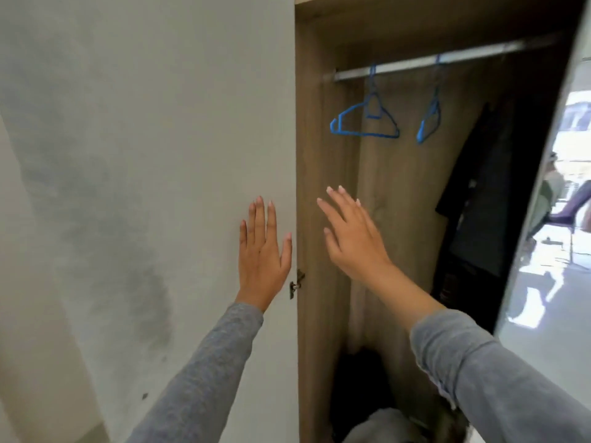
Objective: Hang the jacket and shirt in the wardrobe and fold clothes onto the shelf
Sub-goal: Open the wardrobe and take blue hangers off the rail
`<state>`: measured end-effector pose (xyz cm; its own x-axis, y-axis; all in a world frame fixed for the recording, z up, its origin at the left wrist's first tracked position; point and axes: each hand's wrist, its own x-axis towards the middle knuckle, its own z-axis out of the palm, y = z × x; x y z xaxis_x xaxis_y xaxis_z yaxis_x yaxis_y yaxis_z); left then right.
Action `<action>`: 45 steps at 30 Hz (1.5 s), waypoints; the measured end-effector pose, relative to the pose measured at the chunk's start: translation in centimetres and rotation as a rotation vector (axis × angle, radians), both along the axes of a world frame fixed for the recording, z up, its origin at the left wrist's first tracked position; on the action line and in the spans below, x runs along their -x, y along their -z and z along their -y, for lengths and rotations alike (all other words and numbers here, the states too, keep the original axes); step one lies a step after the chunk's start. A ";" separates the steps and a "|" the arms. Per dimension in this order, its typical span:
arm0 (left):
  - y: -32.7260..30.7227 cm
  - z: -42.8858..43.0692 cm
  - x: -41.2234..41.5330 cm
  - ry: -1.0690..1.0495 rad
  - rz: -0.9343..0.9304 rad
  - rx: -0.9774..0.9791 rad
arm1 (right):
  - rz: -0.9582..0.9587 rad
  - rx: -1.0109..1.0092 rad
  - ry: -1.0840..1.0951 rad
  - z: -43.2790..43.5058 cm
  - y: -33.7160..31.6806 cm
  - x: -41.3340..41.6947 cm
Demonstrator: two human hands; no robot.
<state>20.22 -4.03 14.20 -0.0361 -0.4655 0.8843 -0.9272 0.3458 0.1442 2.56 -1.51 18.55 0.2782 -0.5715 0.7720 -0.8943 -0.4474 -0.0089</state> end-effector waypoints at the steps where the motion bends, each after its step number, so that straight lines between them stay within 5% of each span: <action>1: 0.4 0.0 1.7 0.048 -0.023 -0.035 | -0.008 0.004 0.043 -0.8 0.0 1.4; 11: 1.5 -2.2 20.2 0.743 -0.210 -0.195 | -0.209 0.116 0.439 -5.0 -2.9 14.8; 20: 1.0 -4.5 32.5 1.338 -0.542 -0.633 | -0.599 0.038 0.937 -5.8 -6.3 21.3; 29: 1.9 -7.1 31.6 1.305 -0.588 -0.797 | -0.559 -0.098 0.984 -9.3 -5.5 19.0; 45: 5.0 -22.7 26.8 1.519 -0.549 -0.708 | -0.340 0.125 0.866 -25.1 -2.7 14.1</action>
<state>-6.63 18.69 9.23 -0.5571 -0.5701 0.6038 0.3282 0.5167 0.7908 -11.52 23.60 21.20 0.0172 -0.6036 0.7971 -0.8621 0.3950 0.3176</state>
